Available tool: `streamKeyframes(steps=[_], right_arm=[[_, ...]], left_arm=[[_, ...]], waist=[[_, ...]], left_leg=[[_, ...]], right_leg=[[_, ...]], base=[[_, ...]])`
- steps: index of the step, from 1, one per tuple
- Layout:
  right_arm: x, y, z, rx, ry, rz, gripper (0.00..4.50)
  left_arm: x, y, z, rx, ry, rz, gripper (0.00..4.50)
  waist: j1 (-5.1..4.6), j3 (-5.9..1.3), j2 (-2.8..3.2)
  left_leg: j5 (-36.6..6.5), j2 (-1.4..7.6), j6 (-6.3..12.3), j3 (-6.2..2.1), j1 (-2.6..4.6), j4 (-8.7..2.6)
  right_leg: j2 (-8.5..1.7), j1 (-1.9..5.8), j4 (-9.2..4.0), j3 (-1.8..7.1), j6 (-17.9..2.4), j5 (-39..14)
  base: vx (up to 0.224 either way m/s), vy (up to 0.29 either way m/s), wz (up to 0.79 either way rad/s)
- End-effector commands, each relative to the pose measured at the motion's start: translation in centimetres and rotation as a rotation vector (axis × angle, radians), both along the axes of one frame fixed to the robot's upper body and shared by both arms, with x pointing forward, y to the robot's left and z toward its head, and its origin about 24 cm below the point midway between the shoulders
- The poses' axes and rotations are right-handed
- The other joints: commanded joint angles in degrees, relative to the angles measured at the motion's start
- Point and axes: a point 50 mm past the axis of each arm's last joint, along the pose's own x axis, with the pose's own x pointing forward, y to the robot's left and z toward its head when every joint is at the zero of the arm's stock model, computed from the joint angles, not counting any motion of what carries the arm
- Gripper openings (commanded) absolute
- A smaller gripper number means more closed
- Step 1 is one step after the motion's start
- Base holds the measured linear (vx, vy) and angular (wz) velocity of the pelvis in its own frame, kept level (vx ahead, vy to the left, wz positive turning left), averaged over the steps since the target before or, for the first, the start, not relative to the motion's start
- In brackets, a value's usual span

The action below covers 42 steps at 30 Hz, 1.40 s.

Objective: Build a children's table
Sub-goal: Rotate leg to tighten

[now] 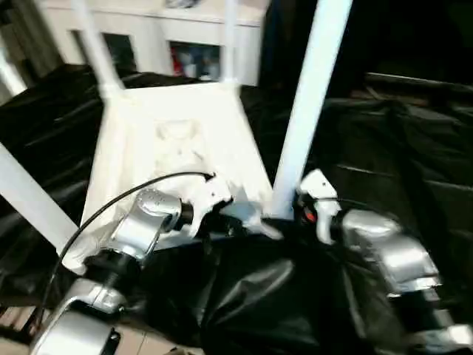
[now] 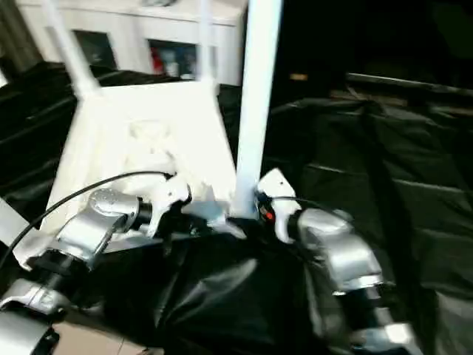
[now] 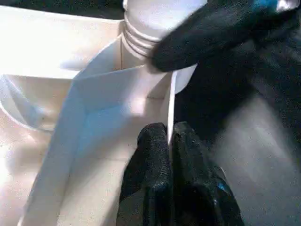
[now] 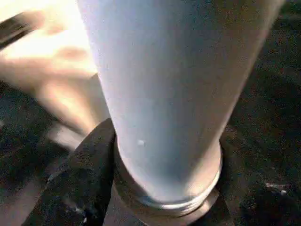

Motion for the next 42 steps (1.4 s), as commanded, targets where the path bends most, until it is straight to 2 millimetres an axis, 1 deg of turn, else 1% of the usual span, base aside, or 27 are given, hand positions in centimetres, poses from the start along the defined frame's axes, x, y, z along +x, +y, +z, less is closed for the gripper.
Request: streamKeyframes(steps=[1, 2, 3, 4, 5, 6, 7, 9, 10, 12, 16, 17, 19, 20, 21, 22, 23, 25, 27, 29, 30, 31, 32, 34, 37, 39, 42], right_arm=[[0.2, 1.1, -0.9, 0.025, 0.055, -0.07, 2.72], [0.7, 1.5, -1.0, 0.041, 0.066, -0.138, 2.72], [0.8, 2.1, -1.0, 0.049, 0.064, -0.158, 2.72], [0.9, 2.8, -0.9, 0.052, 0.061, -0.164, 2.72], [0.9, 3.5, -0.7, 0.065, 0.058, -0.148, 3.07], [0.9, 3.8, -0.6, 0.069, 0.054, -0.137, 3.07], [0.9, 4.0, -0.5, 0.073, 0.05, -0.126, 3.42], [0.9, 4.6, -0.3, 0.064, 0.031, -0.091, 3.44], [0.9, 4.7, -0.2, 0.056, 0.025, -0.085, 3.46], [0.8, 4.6, -0.1, 0.025, 0.006, -0.049, 3.81], [0.4, 3.7, 0.3, -0.013, -0.021, 0.066, 3.81], [0.1, 3.2, 0.5, -0.019, -0.031, 0.115, 3.81], [-0.3, 2.7, 0.7, -0.031, -0.042, 0.172, 3.81], [-0.6, 2.2, 0.9, -0.043, -0.044, 0.226, 3.81], [-0.6, 2.2, 0.9, -0.043, -0.044, 0.226, 3.81], [-1.1, 1.6, 1.1, -0.056, -0.043, 0.285, 3.81], [-1.6, 0.8, 1.2, -0.07, -0.029, 0.35, 3.81], [-1.9, 0.3, 1.2, -0.083, -0.022, 0.392, 3.81], [-2.3, -0.3, 1.3, -0.099, -0.008, 0.438, 3.81], [-2.5, -0.7, 1.4, -0.1, 0.0, 0.466, 3.81], [-2.5, -0.7, 1.4, -0.1, 0.0, 0.466, 3.81], [-2.6, -0.8, 1.5, -0.096, 0.002, 0.474, 3.67], [-2.5, -0.8, 1.5, -0.091, 0.003, 0.472, 3.56], [-2.6, -0.7, 1.5, -0.081, 0.006, 0.473, 3.56], [-2.8, -0.3, 1.4, -0.065, 0.017, 0.486, 3.2], [-3.1, 0.1, 1.1, -0.062, 0.025, 0.503, 3.1], [-3.3, 0.6, 0.7, -0.052, 0.026, 0.489, 2.81]], left_arm=[[0.0, -3.5, 1.6, -0.157, -0.032, -0.027, 0.0], [0.6, -4.1, 1.7, -0.153, -0.053, 0.044, 0.0], [0.8, -4.7, 1.8, -0.154, -0.06, 0.075, 0.0], [1.0, -5.3, 1.9, -0.159, -0.064, 0.097, 0.0], [1.0, -5.7, 1.9, -0.162, -0.069, 0.109, 0.0], [1.0, -5.8, 1.9, -0.162, -0.071, 0.102, 0.0], [0.9, -6.0, 1.9, -0.162, -0.073, 0.095, 0.0], [0.6, -6.4, 1.8, -0.157, -0.072, 0.056, 0.0], [0.5, -6.4, 1.7, -0.157, -0.069, 0.047, 0.0], [0.2, -6.2, 1.6, -0.154, -0.068, 0.017, 0.0], [-0.3, -5.2, 1.3, -0.147, -0.063, -0.055, 0.0], [-0.5, -4.8, 1.2, -0.148, -0.054, -0.084, 0.0], [-0.8, -4.3, 1.2, -0.151, -0.046, -0.125, 0.0], [-1.1, -3.9, 1.1, -0.149, -0.038, -0.159, 0.0], [-1.1, -3.9, 1.1, -0.149, -0.038, -0.159, 0.0], [-1.4, -3.4, 1.1, -0.145, -0.04, -0.202, 0.0], [-1.8, -2.7, 1.1, -0.14, -0.031, -0.249, 0.0], [-2.1, -2.3, 1.1, -0.138, -0.021, -0.283, 0.0], [-2.5, -1.7, 1.1, -0.133, -0.001, -0.323, 0.0], [-2.7, -1.3, 1.0, -0.123, 0.01, -0.345, 0.0], [-2.7, -1.3, 1.0, -0.123, 0.01, -0.345, 0.0], [-2.8, -1.0, 1.0, -0.117, 0.014, -0.349, 0.0], [-2.8, -0.9, 0.9, -0.117, 0.019, -0.349, 0.0], [-2.9, -0.8, 0.9, -0.116, 0.023, -0.35, 0.0], [-3.1, -0.7, 0.8, -0.111, 0.025, -0.354, 0.0], [-3.2, -0.8, 0.7, -0.11, 0.025, -0.354, 0.0], [-3.1, -1.1, 0.7, -0.114, 0.02, -0.341, 0.0]], waist=[[-0.19, -3.15, -0.86], [-0.34, -3.09, -0.87], [-0.37, -3.29, -0.85], [-0.34, -3.43, -0.96], [-0.3, -3.45, -0.96], [-0.13, -3.6, -0.94], [-0.1, -3.65, -0.97], [0.0, -3.8, -0.98], [0.03, -3.78, -0.87], [0.12, -3.75, -0.99], [0.21, -3.58, -1.12], [0.19, -3.63, -1.06], [0.16, -3.57, -1.15], [0.52, -3.53, -1.16], [0.63, -3.48, -1.06], [0.6, -3.48, -1.21], [0.93, -3.46, -1.09], [1.04, -3.31, -0.99], [1.22, -3.38, -1.16], [1.46, -3.4, -1.03], [1.53, -3.42, -1.06], [1.66, -3.44, -1.08], [1.63, -3.44, -1.12], [1.74, -3.57, -1.12], [1.83, -3.66, -1.2], [1.9, -3.75, -1.38], [1.9, -3.73, -1.32]], left_leg=[[-19.41, 1.43, 0.52, -1.52, 0.53, -3.98], [-20.14, 1.32, 0.83, -1.48, 0.72, -3.88], [-20.41, 1.17, 0.99, -1.39, 0.92, -3.7], [-19.42, 1.12, 1.42, -1.46, 0.64, -3.78], [-18.8, 1.23, 1.71, -1.46, 0.5, -3.9], [-17.69, 1.32, 2.29, -1.31, 0.51, -3.85], [-17.18, 1.39, 2.58, -1.28, 0.4, -3.88], [-14.8, 1.48, 3.59, -1.11, 0.1, -3.85], [-14.54, 1.48, 3.72, -1.1, 0.07, -3.83], [-14.04, 1.48, 4.06, -1.02, 0.11, -3.82], [-14.85, 1.56, 4.43, -1.03, 0.02, -3.88], [-14.99, 1.66, 4.44, -1.06, 0.19, -3.87], [-14.97, 1.72, 4.54, -0.98, 0.14, -3.87], [-15.0, 1.85, 4.66, -1.02, 0.19, -3.91], [-15.29, 1.89, 4.74, -0.93, 0.34, -3.92], [-15.63, 1.84, 4.68, -0.89, 0.41, -3.92], [-16.01, 1.98, 4.45, -1.02, 0.54, -3.97], [-16.9, 2.13, 4.21, -0.99, 0.63, -4.09], [-16.68, 2.3, 3.74, -1.11, 0.56, -4.21], [-16.72, 2.31, 3.5, -1.04, 0.65, -4.14], [-16.48, 2.28, 3.47, -1.0, 0.62, -4.12], [-16.31, 2.27, 3.3, -0.99, 0.7, -4.11], [-16.02, 2.23, 3.28, -1.01, 0.53, -4.13], [-15.47, 2.2, 3.17, -0.99, 0.57, -4.05], [-14.49, 2.22, 3.29, -0.98, 0.44, -4.01], [-13.81, 2.14, 3.48, -0.87, 0.46, -3.88], [-13.6, 2.16, 3.42, -0.89, 0.42, -3.92]], right_leg=[[-2.8, 2.28, -5.77, 1.53, -5.94, -33.59], [-2.7, 1.98, -6.06, 1.46, -5.47, -34.25], [-2.69, 1.88, -6.26, 1.46, -5.11, -34.37], [-2.68, 2.22, -6.03, 1.45, -5.2, -33.22], [-2.74, 2.33, -5.99, 1.56, -5.35, -32.24], [-2.7, 2.31, -5.73, 1.73, -5.97, -29.71], [-2.7, 2.39, -5.54, 1.81, -6.45, -28.36], [-2.69, 2.73, -4.9, 1.98, -8.41, -23.12], [-2.72, 2.8, -4.82, 1.97, -8.78, -22.47], [-2.73, 2.96, -4.67, 1.95, -9.58, -21.89], [-2.76, 3.21, -4.88, 1.93, -8.99, -23.64], [-2.84, 3.05, -4.85, 1.98, -8.98, -24.12], [-2.83, 2.94, -4.86, 2.07, -9.15, -24.03], [-2.83, 3.09, -4.83, 2.08, -8.95, -24.17], [-2.84, 2.8, -4.86, 2.21, -9.0, -24.5], [-2.8, 2.7, -5.0, 2.15, -8.96, -25.17], [-2.86, 2.82, -5.0, 2.13, -8.66, -25.94], [-2.82, 2.6, -4.98, 2.23, -8.59, -26.51], [-2.9, 2.68, -4.78, 2.26, -8.68, -26.2], [-3.0, 2.54, -4.75, 2.41, -8.82, -25.86], [-2.97, 2.54, -4.73, 2.43, -8.85, -25.59], [-2.97, 2.51, -4.68, 2.42, -9.02, -25.32], [-2.97, 2.62, -4.6, 2.41, -9.07, -25.06], [-3.03, 2.68, -4.55, 2.41, -9.22, -24.47], [-3.03, 2.82, -4.28, 2.42, -9.62, -23.02], [-3.03, 2.85, -4.25, 2.43, -9.64, -22.66], [-3.0, 2.82, -4.22, 2.41, -9.49, -22.75]], base=[[0.0, 0.0, 0.0], [0.0, 0.0, 0.0], [0.0, 0.0, 0.0], [0.0, 0.0, 0.0], [0.0, 0.0, 0.0], [0.0, 0.0, 0.0], [0.0, 0.0, 0.0], [0.0, 0.0, 0.0], [0.0, 0.0, 0.0], [0.0, 0.0, 0.0], [0.0, 0.0, 0.0], [0.0, 0.0, 0.0], [0.0, 0.0, 0.0], [0.0, 0.0, 0.0], [0.0, 0.0, 0.0], [0.0, 0.0, 0.0], [0.0, 0.0, 0.0], [0.0, 0.0, 0.0], [0.0, 0.0, 0.0], [0.0, 0.0, 0.0], [0.0, 0.0, 0.0], [0.0, 0.0, 0.0], [0.0, 0.0, 0.0], [0.0, 0.0, 0.0], [0.0, 0.0, 0.0], [0.0, 0.0, 0.0], [0.0, 0.0, 0.0]])
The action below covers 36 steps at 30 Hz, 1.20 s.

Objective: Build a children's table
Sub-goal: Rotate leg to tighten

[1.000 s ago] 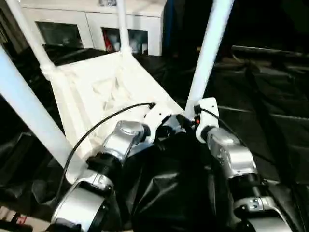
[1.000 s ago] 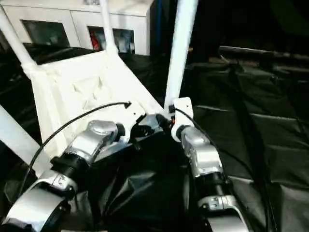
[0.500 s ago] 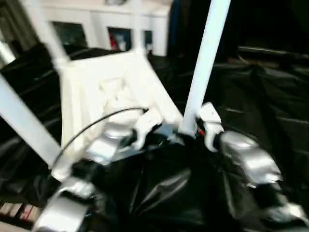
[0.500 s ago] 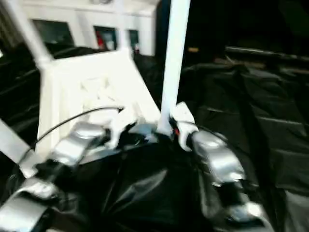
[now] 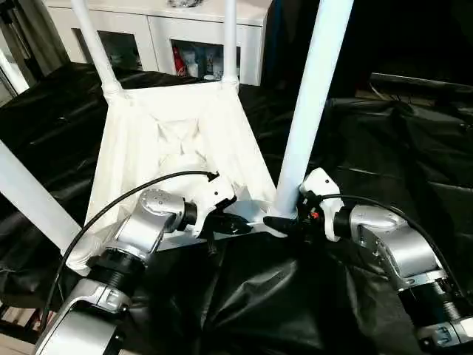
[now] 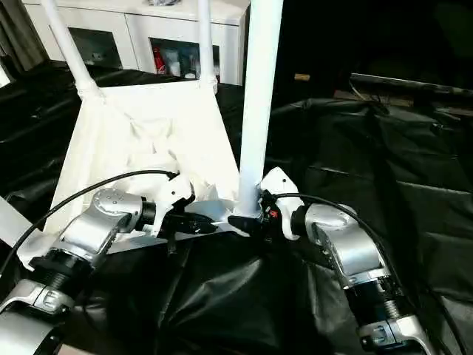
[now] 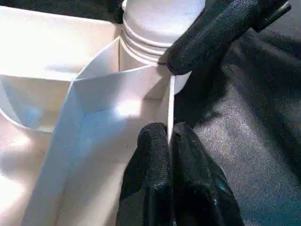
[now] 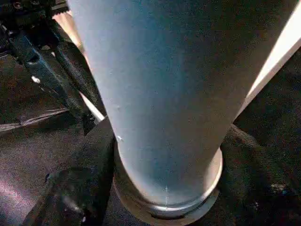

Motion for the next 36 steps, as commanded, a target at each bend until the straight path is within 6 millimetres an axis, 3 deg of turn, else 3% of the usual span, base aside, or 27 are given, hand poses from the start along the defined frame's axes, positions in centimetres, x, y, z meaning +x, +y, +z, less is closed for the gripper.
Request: streamKeyframes(steps=[1, 4, 5, 6, 9, 11, 13, 14, 15, 18, 21, 28, 29, 30, 32, 35, 36], right_arm=[[-0.7, 2.4, -0.3, 0.036, 0.01, 0.07, 2.78], [-0.2, 2.9, -0.7, 0.064, 0.006, -0.038, 2.72], [0.6, 3.2, -1.2, 0.073, 0.008, -0.165, 2.71], [0.6, 3.2, -1.2, 0.073, 0.008, -0.165, 2.71], [1.9, 3.6, -2.0, 0.095, 0.038, -0.405, 2.7], [3.0, 4.2, -2.3, 0.129, 0.076, -0.577, 2.7], [3.4, 5.0, -2.0, 0.142, 0.068, -0.59, 2.7], [3.4, 5.4, -1.9, 0.161, 0.075, -0.572, 2.7], [3.4, 6.0, -1.6, 0.189, 0.084, -0.548, 3.26], [3.4, 6.3, -1.3, 0.19, 0.064, -0.526, 3.49], [3.2, 5.9, -0.9, 0.154, 0.014, -0.446, 3.76], [1.8, 3.7, -0.2, 0.103, -0.033, -0.201, 3.76], [1.2, 2.9, 0.0, 0.076, -0.036, -0.125, 3.76], [0.8, 2.5, 0.1, 0.064, -0.034, -0.084, 3.76], [0.2, 1.5, 0.4, 0.037, -0.034, -0.011, 3.76], [-0.3, 1.0, 0.6, 0.027, -0.029, 0.044, 3.76], [-0.5, 0.8, 0.7, 0.025, -0.027, 0.057, 3.76]], left_arm=[[-0.9, -2.9, 0.8, -0.108, -0.004, -0.124, 0.0], [-0.4, -3.6, 0.9, -0.114, -0.016, -0.072, 0.0], [0.3, -4.4, 1.1, -0.125, -0.027, -0.003, 0.0], [0.3, -4.4, 1.1, -0.125, -0.027, -0.003, 0.0], [1.8, -6.3, 1.7, -0.148, -0.046, 0.154, 0.0], [2.7, -7.7, 2.0, -0.158, -0.052, 0.256, 0.0], [2.9, -8.4, 2.2, -0.161, -0.06, 0.293, 0.0], [2.9, -8.6, 2.2, -0.16, -0.071, 0.284, 0.0], [2.8, -8.8, 2.2, -0.156, -0.081, 0.268, 0.0], [2.6, -9.0, 2.1, -0.144, -0.089, 0.242, 0.0], [2.3, -8.5, 1.9, -0.147, -0.082, 0.189, 0.0], [1.4, -6.8, 1.4, -0.145, -0.062, 0.069, 0.0], [1.0, -6.2, 1.3, -0.144, -0.053, 0.015, 0.0], [0.7, -5.8, 1.2, -0.14, -0.045, -0.012, 0.0], [0.1, -5.0, 1.2, -0.136, -0.031, -0.089, 0.0], [-0.4, -4.3, 1.1, -0.123, -0.012, -0.147, 0.0], [-0.5, -4.1, 1.1, -0.118, -0.004, -0.162, 0.0]], waist=[[-0.03, -3.69, -1.27], [-0.15, -3.62, -1.19], [-0.5, -3.57, -1.17], [-0.59, -3.46, -1.13], [-1.36, -3.47, -1.28], [-1.74, -3.42, -1.07], [-1.86, -3.69, -1.16], [-1.88, -3.6, -0.81], [-1.83, -3.73, -0.99], [-1.53, -3.85, -1.12], [-1.42, -3.84, -1.09], [-0.96, -3.65, -1.21], [-1.02, -3.6, -1.14], [-0.85, -3.56, -1.29], [-0.53, -3.51, -1.06], [0.09, -3.42, -1.05], [0.08, -3.44, -1.11]], left_leg=[[-13.68, 2.14, 3.06, -0.98, 0.45, -3.66], [-14.16, 2.11, 2.63, -1.0, 0.49, -3.71], [-15.23, 2.0, 1.8, -1.17, 0.32, -3.82], [-15.97, 1.96, 1.48, -1.18, 0.48, -3.86], [-18.39, 1.65, 0.27, -1.41, 0.77, -3.65], [-18.87, 1.46, 0.53, -1.39, 0.79, -3.58], [-18.37, 1.33, 0.88, -1.55, 0.76, -3.5], [-17.86, 1.43, 1.58, -1.47, 0.41, -3.67], [-17.51, 1.38, 1.93, -1.33, 0.42, -3.55], [-14.93, 1.39, 3.35, -1.12, 0.22, -3.5], [-14.38, 1.48, 3.68, -1.09, 0.19, -3.51], [-14.54, 1.75, 4.65, -1.05, 0.22, -3.57], [-14.82, 1.79, 4.68, -0.97, 0.31, -3.55], [-14.77, 1.84, 4.53, -1.09, 0.16, -3.62], [-15.35, 2.17, 4.64, -1.11, 0.42, -3.71], [-16.46, 2.19, 3.63, -0.93, 0.97, -3.71], [-16.29, 2.27, 3.38, -1.08, 0.73, -3.83]], right_leg=[[-2.96, 2.74, -4.35, 2.36, -9.33, -23.28], [-2.93, 2.56, -4.46, 2.37, -8.94, -24.5], [-2.95, 2.69, -4.66, 2.18, -8.32, -26.47], [-2.87, 2.4, -4.87, 2.13, -7.99, -27.62], [-2.92, 2.16, -5.45, 1.81, -6.61, -31.81], [-2.84, 1.94, -5.8, 1.79, -6.08, -32.36], [-2.93, 2.22, -5.75, 1.63, -5.99, -31.94], [-2.73, 2.35, -5.72, 1.72, -6.33, -29.24], [-2.72, 2.39, -5.65, 1.78, -6.52, -28.19], [-2.75, 2.65, -5.02, 2.01, -8.25, -23.62], [-2.77, 2.89, -4.87, 1.94, -8.91, -23.18], [-2.79, 3.06, -4.86, 2.01, -8.94, -23.43], [-2.83, 2.78, -4.94, 2.08, -9.0, -24.08], [-2.8, 3.14, -4.89, 1.99, -8.79, -24.49], [-2.95, 2.85, -4.87, 2.21, -8.73, -24.94], [-2.84, 2.3, -4.96, 2.28, -9.21, -25.8], [-2.91, 2.62, -4.8, 2.25, -9.14, -25.72]], base=[[0.0, 0.0, 0.0], [0.0, 0.0, 0.0], [0.0, 0.0, 0.0], [0.0, 0.0, 0.0], [0.0, 0.0, 0.0], [0.0, 0.0, 0.0], [0.0, 0.0, 0.0], [0.0, 0.0, 0.0], [0.0, 0.0, 0.0], [0.0, 0.0, 0.0], [0.0, 0.0, 0.0], [0.0, 0.0, 0.0], [0.0, 0.0, 0.0], [0.0, 0.0, 0.0], [0.0, 0.0, 0.0], [0.0, 0.0, 0.0], [0.0, 0.0, 0.0]])
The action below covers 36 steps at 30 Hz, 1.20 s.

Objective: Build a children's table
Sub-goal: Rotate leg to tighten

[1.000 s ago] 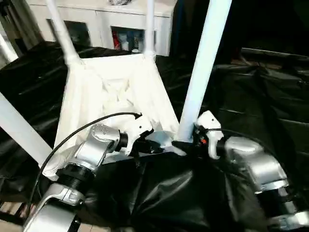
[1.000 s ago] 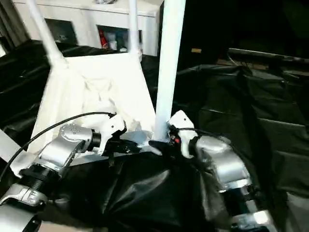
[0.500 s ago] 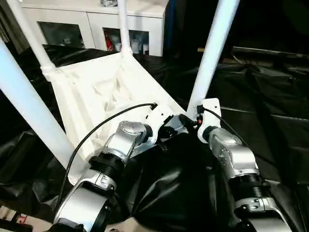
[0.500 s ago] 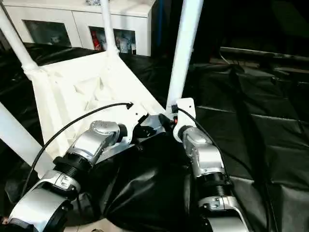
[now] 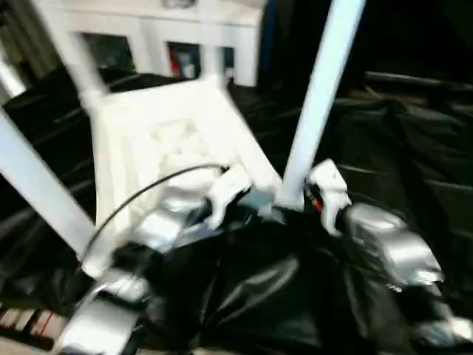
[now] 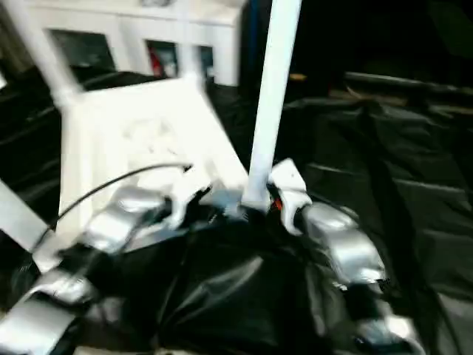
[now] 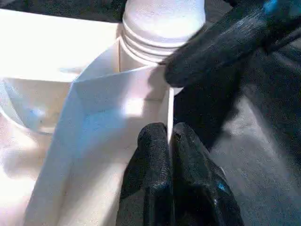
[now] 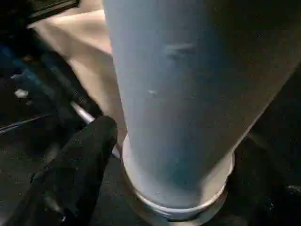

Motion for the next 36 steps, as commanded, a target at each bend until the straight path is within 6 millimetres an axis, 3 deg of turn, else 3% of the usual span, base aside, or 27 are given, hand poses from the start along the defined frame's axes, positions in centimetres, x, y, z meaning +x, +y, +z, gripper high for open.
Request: streamKeyframes(steps=[1, 7, 15, 18, 19, 20, 21, 22, 24, 26, 28, 29, 30, 33, 36], right_arm=[[-0.9, 1.6, 0.6, 0.034, 0.001, 0.133, 3.61], [-1.2, 1.6, 0.6, 0.042, 0.021, 0.176, 3.01], [-1.9, 2.8, -0.1, 0.077, 0.059, 0.196, 2.76], [-1.4, 3.3, -0.8, 0.075, 0.046, 0.107, 2.74], [0.0, 3.8, -1.5, 0.071, 0.026, -0.093, 2.74], [0.5, 4.0, -1.8, 0.069, 0.023, -0.164, 2.74], [0.9, 4.2, -2.0, 0.071, 0.032, -0.226, 2.74], [1.3, 4.4, -2.2, 0.079, 0.043, -0.28, 2.74], [1.8, 4.7, -2.2, 0.09, 0.043, -0.335, 2.73], [3.1, 5.8, -1.8, 0.16, 0.073, -0.505, 2.73], [3.5, 6.8, -1.4, 0.175, 0.063, -0.504, 2.73], [3.5, 7.5, -1.1, 0.198, 0.06, -0.475, 3.29], [3.5, 7.5, -1.1, 0.198, 0.06, -0.475, 3.43], [3.4, 7.9, -1.0, 0.207, 0.061, -0.439, 3.64], [3.1, 7.5, -1.0, 0.151, 0.016, -0.368, 3.92]], left_arm=[[-1.4, -2.3, 0.9, -0.105, 0.016, -0.199, 0.0], [-1.5, -1.6, 0.8, -0.085, 0.017, -0.198, 0.0], [-1.6, -1.8, 0.7, -0.089, 0.022, -0.195, 0.0], [-1.3, -2.3, 0.8, -0.098, 0.012, -0.151, 0.0], [0.0, -3.2, 1.0, -0.109, -0.009, -0.023, 0.0], [0.4, -3.6, 1.1, -0.112, -0.017, 0.024, 0.0], [0.8, -3.9, 1.2, -0.113, -0.023, 0.067, 0.0], [1.2, -4.3, 1.3, -0.111, -0.035, 0.105, 0.0], [1.5, -4.7, 1.5, -0.113, -0.039, 0.144, 0.0], [2.4, -6.0, 2.0, -0.138, -0.043, 0.259, 0.0], [2.5, -6.7, 2.3, -0.144, -0.058, 0.269, 0.0], [2.4, -7.1, 2.4, -0.153, -0.062, 0.252, 0.0], [2.4, -7.1, 2.4, -0.153, -0.062, 0.252, 0.0], [2.1, -7.3, 2.3, -0.158, -0.06, 0.22, 0.0], [1.7, -6.8, 1.9, -0.142, -0.062, 0.174, 0.0]], waist=[[-0.08, -3.41, -1.06], [-0.07, -3.36, -1.02], [-0.01, -3.47, -1.15], [-0.26, -3.38, -1.03], [-0.32, -3.39, -0.97], [-0.87, -3.05, -0.85], [-1.49, -3.07, -0.79], [-1.79, -3.2, -0.98], [-2.29, -3.17, -0.95], [-2.47, -3.3, -0.89], [-2.74, -3.54, -0.8], [-2.7, -3.53, -0.79], [-2.7, -3.53, -0.79], [-2.52, -3.9, -1.03], [-2.28, -3.86, -1.02]], left_leg=[[-15.99, 2.34, 3.33, -1.19, 0.61, -3.94], [-17.15, 2.34, 2.51, -1.17, 0.83, -3.89], [-15.34, 2.23, 2.81, -1.15, 0.49, -3.78], [-15.82, 2.17, 2.25, -1.24, 0.35, -3.91], [-16.17, 2.14, 2.03, -1.28, 0.43, -3.91], [-18.03, 1.92, 1.17, -1.21, 0.68, -3.91], [-19.9, 1.64, -0.21, -1.71, 0.54, -3.84], [-20.12, 1.57, -0.42, -1.89, 0.36, -3.92], [-21.3, 1.56, 0.29, -1.82, 0.93, -3.76], [-20.3, 1.36, 0.89, -1.7, 0.66, -3.71], [-19.17, 1.35, 1.04, -1.78, 0.46, -3.76], [-18.75, 1.54, 1.54, -1.65, 0.48, -3.81], [-18.75, 1.54, 1.54, -1.65, 0.48, -3.81], [-15.27, 1.59, 3.24, -1.25, 0.21, -3.63], [-13.9, 1.56, 3.99, -1.06, 0.15, -3.44]], right_leg=[[-2.92, 2.67, -4.65, 2.25, -9.1, -25.27], [-2.93, 2.37, -4.73, 2.35, -9.13, -25.59], [-2.99, 2.58, -4.54, 2.34, -8.99, -24.46], [-2.95, 2.52, -4.66, 2.23, -8.52, -25.66], [-2.95, 2.5, -4.7, 2.17, -8.42, -26.14], [-2.79, 1.78, -5.17, 2.06, -8.22, -28.75], [-2.94, 2.2, -5.26, 1.53, -6.83, -32.84], [-2.92, 2.51, -5.41, 1.33, -6.07, -33.74], [-2.9, 1.89, -6.05, 1.44, -5.54, -34.0], [-2.91, 1.98, -6.14, 1.5, -5.62, -33.27], [-2.8, 2.27, -5.86, 1.41, -6.34, -30.76], [-2.74, 2.25, -5.73, 1.56, -7.02, -28.33], [-2.74, 2.25, -5.73, 1.56, -7.02, -28.33], [-2.73, 2.74, -4.77, 1.92, -9.88, -20.61], [-2.83, 2.91, -4.5, 2.02, -11.13, -19.04]], base=[[0.0, 0.0, 0.0], [0.0, 0.0, 0.0], [0.0, 0.0, 0.0], [0.0, 0.0, 0.0], [0.0, 0.0, 0.0], [0.0, 0.0, 0.0], [0.0, 0.0, 0.0], [0.0, 0.0, 0.0], [0.0, 0.0, 0.0], [0.0, 0.0, 0.0], [0.0, 0.0, 0.0], [0.0, 0.0, 0.0], [0.0, 0.0, 0.0], [0.0, 0.0, 0.0], [0.0, 0.0, 0.0]])
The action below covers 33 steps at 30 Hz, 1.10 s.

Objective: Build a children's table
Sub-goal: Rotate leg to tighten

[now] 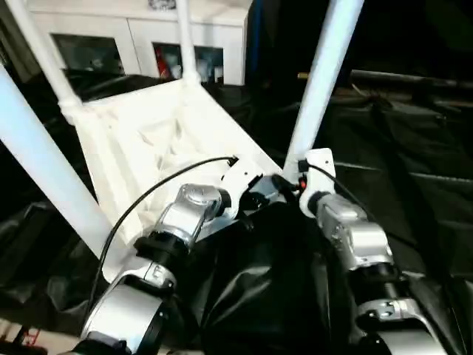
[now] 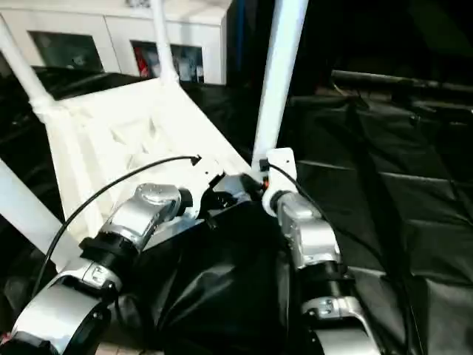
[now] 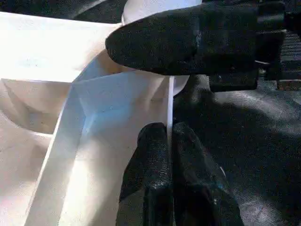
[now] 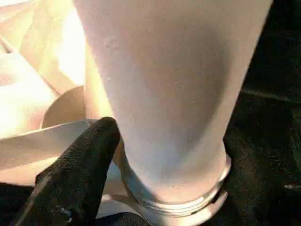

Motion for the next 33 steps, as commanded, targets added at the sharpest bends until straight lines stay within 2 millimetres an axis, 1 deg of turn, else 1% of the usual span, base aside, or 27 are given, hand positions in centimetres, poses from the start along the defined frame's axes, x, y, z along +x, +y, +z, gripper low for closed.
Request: streamKeyframes(steps=[1, 4, 5, 6, 7, 10, 11, 12, 14, 15, 16, 17, 19, 20, 21, 22, 23, 24, 26, 27, 28, 30, 31, 32, 33], right_arm=[[-1.1, 4.1, -0.1, 0.026, 0.013, 0.243, 3.92], [-1.5, 3.1, 0.0, -0.016, -0.007, 0.334, 3.92], [-1.9, 2.5, 0.2, -0.03, -0.015, 0.391, 3.92], [-2.0, 2.4, 0.2, -0.032, -0.016, 0.401, 3.92], [-2.2, 2.0, 0.3, -0.032, -0.017, 0.425, 3.92], [-2.7, 0.5, 0.8, -0.055, -0.028, 0.507, 3.92], [-2.9, 0.1, 0.9, -0.064, -0.03, 0.533, 3.92], [-3.0, -0.2, 1.0, -0.074, -0.029, 0.551, 3.92], [-3.4, -1.0, 1.2, -0.089, -0.022, 0.608, 3.92], [-3.6, -1.1, 1.3, -0.088, -0.016, 0.629, 3.92], [-3.7, -1.2, 1.3, -0.087, -0.011, 0.643, 3.92], [-3.9, -1.3, 1.3, -0.088, -0.007, 0.663, 3.92], [-4.0, -1.4, 1.3, -0.09, -0.004, 0.678, 3.67], [-4.1, -1.4, 1.3, -0.089, 0.001, 0.689, 3.6], [-4.1, -1.4, 1.3, -0.087, 0.003, 0.692, 3.56], [-4.2, -1.3, 1.3, -0.081, 0.004, 0.698, 3.45], [-4.3, -1.2, 1.3, -0.07, 0.007, 0.707, 3.3], [-4.5, -1.0, 1.2, -0.059, 0.011, 0.724, 3.3], [-4.9, -0.5, 1.1, -0.041, 0.016, 0.753, 3.15], [-5.0, -0.5, 1.1, -0.039, 0.016, 0.756, 3.04], [-5.1, -0.3, 1.0, -0.032, 0.021, 0.761, 3.04], [-5.2, -0.2, 0.9, -0.023, 0.024, 0.758, 2.81], [-5.2, -0.2, 0.9, -0.023, 0.024, 0.758, 2.81], [-5.1, 0.1, 0.6, -0.016, 0.018, 0.72, 2.79], [-4.6, 0.3, 0.3, -0.004, 0.018, 0.64, 2.79]], left_arm=[[-0.9, -3.1, 1.8, -0.132, -0.056, -0.165, 0.0], [-1.3, -2.2, 1.4, -0.125, -0.048, -0.221, 0.0], [-1.6, -1.7, 1.3, -0.121, -0.041, -0.251, 0.0], [-1.6, -1.6, 1.2, -0.12, -0.04, -0.256, 0.0], [-1.7, -1.3, 1.2, -0.118, -0.037, -0.271, 0.0], [-2.4, -0.4, 1.1, -0.122, -0.029, -0.348, 0.0], [-2.6, -0.2, 1.1, -0.125, -0.027, -0.376, 0.0], [-2.8, 0.1, 1.1, -0.126, -0.021, -0.399, 0.0], [-3.4, 0.6, 1.2, -0.136, -0.003, -0.463, 0.0], [-3.6, 0.8, 1.3, -0.138, 0.005, -0.478, 0.0], [-3.7, 0.9, 1.3, -0.139, 0.011, -0.487, 0.0], [-3.8, 1.0, 1.3, -0.136, 0.014, -0.496, 0.0], [-3.9, 1.1, 1.2, -0.132, 0.017, -0.503, 0.0], [-4.0, 1.3, 1.1, -0.124, 0.024, -0.512, 0.0], [-4.0, 1.4, 1.1, -0.119, 0.025, -0.512, 0.0], [-3.9, 1.5, 1.1, -0.117, 0.025, -0.51, 0.0], [-4.0, 1.6, 1.0, -0.118, 0.027, -0.508, 0.0], [-4.0, 1.6, 1.0, -0.119, 0.028, -0.509, 0.0], [-4.2, 1.6, 1.0, -0.12, 0.033, -0.515, 0.0], [-4.2, 1.6, 1.0, -0.12, 0.033, -0.516, 0.0], [-4.2, 1.6, 1.0, -0.12, 0.034, -0.517, 0.0], [-4.3, 1.6, 1.0, -0.12, 0.035, -0.516, 0.0], [-4.3, 1.6, 1.0, -0.12, 0.035, -0.516, 0.0], [-4.1, 1.4, 0.9, -0.121, 0.036, -0.493, 0.0], [-3.8, 1.1, 0.9, -0.12, 0.031, -0.456, 0.0]], waist=[[0.61, -3.79, -1.13], [0.74, -3.63, -1.19], [0.75, -3.57, -1.19], [0.93, -3.56, -1.18], [1.17, -3.53, -1.08], [1.43, -3.6, -1.1], [1.65, -3.53, -0.97], [1.73, -3.49, -0.91], [1.92, -3.6, -0.97], [2.02, -3.54, -0.89], [2.08, -3.54, -0.91], [2.39, -3.58, -0.95], [2.58, -3.57, -0.96], [2.69, -3.69, -1.05], [2.66, -3.71, -1.03], [2.7, -3.78, -1.01], [2.67, -3.84, -1.16], [2.69, -3.8, -1.2], [2.8, -3.84, -1.13], [2.87, -3.86, -1.15], [2.82, -3.86, -1.15], [2.82, -3.87, -1.14], [2.81, -3.86, -1.15], [2.81, -3.8, -1.04], [2.74, -3.79, -1.06]], left_leg=[[-13.49, 1.65, 4.03, -0.98, 0.14, -3.69], [-13.72, 1.69, 4.36, -0.9, 0.16, -3.68], [-13.93, 1.71, 4.31, -0.93, 0.17, -3.75], [-14.05, 1.72, 4.28, -0.93, 0.27, -3.74], [-14.18, 1.9, 4.26, -0.87, 0.46, -3.76], [-14.42, 2.14, 3.81, -0.95, 0.58, -3.9], [-15.11, 2.29, 3.77, -0.9, 0.87, -3.93], [-15.52, 2.34, 3.71, -0.91, 0.82, -3.97], [-15.46, 2.35, 3.45, -0.98, 0.63, -4.06], [-15.86, 2.39, 3.38, -0.9, 0.79, -4.03], [-15.95, 2.41, 3.27, -0.95, 0.78, -4.05], [-15.64, 2.4, 3.07, -0.85, 0.88, -3.98], [-15.44, 2.39, 2.87, -0.82, 0.94, -3.96], [-14.97, 2.42, 2.78, -0.86, 0.94, -3.95], [-14.37, 2.38, 2.84, -0.87, 0.73, -3.97], [-14.0, 2.38, 2.82, -0.86, 0.75, -3.93], [-13.91, 2.38, 2.83, -0.86, 0.72, -3.93], [-13.84, 2.35, 2.84, -0.86, 0.64, -3.9], [-13.25, 2.37, 2.9, -0.89, 0.6, -3.88], [-13.08, 2.38, 2.98, -0.85, 0.66, -3.83], [-12.97, 2.34, 3.04, -0.83, 0.61, -3.82], [-12.91, 2.31, 2.96, -0.85, 0.6, -3.8], [-12.95, 2.29, 2.94, -0.85, 0.6, -3.8], [-12.95, 2.31, 2.86, -0.88, 0.58, -3.82], [-13.09, 2.3, 2.73, -0.88, 0.54, -3.84]], right_leg=[[-2.77, 3.14, -4.35, 1.98, -10.94, -19.54], [-2.8, 3.22, -4.61, 2.0, -10.12, -21.64], [-2.83, 3.15, -4.73, 1.99, -9.78, -23.06], [-2.81, 3.13, -4.85, 1.96, -9.43, -23.85], [-2.83, 2.91, -4.87, 2.12, -9.22, -24.2], [-2.68, 2.92, -4.63, 2.1, -9.75, -23.11], [-2.72, 2.74, -4.66, 2.2, -10.0, -22.98], [-2.71, 2.69, -4.6, 2.26, -10.18, -22.89], [-2.82, 2.92, -4.35, 2.28, -10.23, -22.63], [-2.79, 2.66, -4.43, 2.34, -10.19, -22.93], [-2.83, 2.72, -4.42, 2.34, -10.2, -23.1], [-2.85, 2.62, -4.46, 2.39, -10.17, -23.32], [-2.84, 2.59, -4.46, 2.42, -10.09, -23.3], [-2.88, 2.65, -4.33, 2.44, -10.1, -22.88], [-2.87, 2.76, -4.22, 2.45, -10.17, -22.14], [-2.84, 2.77, -4.11, 2.44, -10.37, -21.32], [-2.84, 2.83, -4.06, 2.42, -10.45, -21.1], [-2.87, 2.88, -4.03, 2.4, -10.46, -21.14], [-2.98, 2.97, -3.97, 2.44, -10.41, -20.96], [-2.96, 2.93, -3.95, 2.47, -10.31, -20.82], [-2.94, 2.92, -3.95, 2.46, -10.31, -20.82], [-2.9, 2.93, -3.94, 2.4, -10.25, -20.99], [-2.88, 2.94, -3.94, 2.4, -10.23, -21.06], [-2.93, 2.9, -3.96, 2.41, -10.22, -21.08], [-2.92, 2.87, -3.99, 2.42, -10.13, -21.25]], base=[[0.0, 0.0, 0.0], [0.0, 0.0, 0.0], [0.0, 0.0, 0.0], [0.0, 0.0, 0.0], [0.0, 0.0, 0.0], [0.0, 0.0, 0.0], [0.0, 0.0, 0.0], [0.0, 0.0, 0.0], [0.0, 0.0, 0.0], [0.0, 0.0, 0.0], [0.0, 0.0, 0.0], [0.0, 0.0, 0.0], [0.0, 0.0, 0.0], [0.0, 0.0, 0.0], [0.0, 0.0, 0.0], [0.0, 0.0, 0.0], [0.0, 0.0, 0.0], [0.0, 0.0, 0.0], [0.0, 0.0, 0.0], [0.0, 0.0, 0.0], [0.0, 0.0, 0.0], [0.0, 0.0, 0.0], [0.0, 0.0, 0.0], [0.0, 0.0, 0.0], [0.0, 0.0, 0.0]])
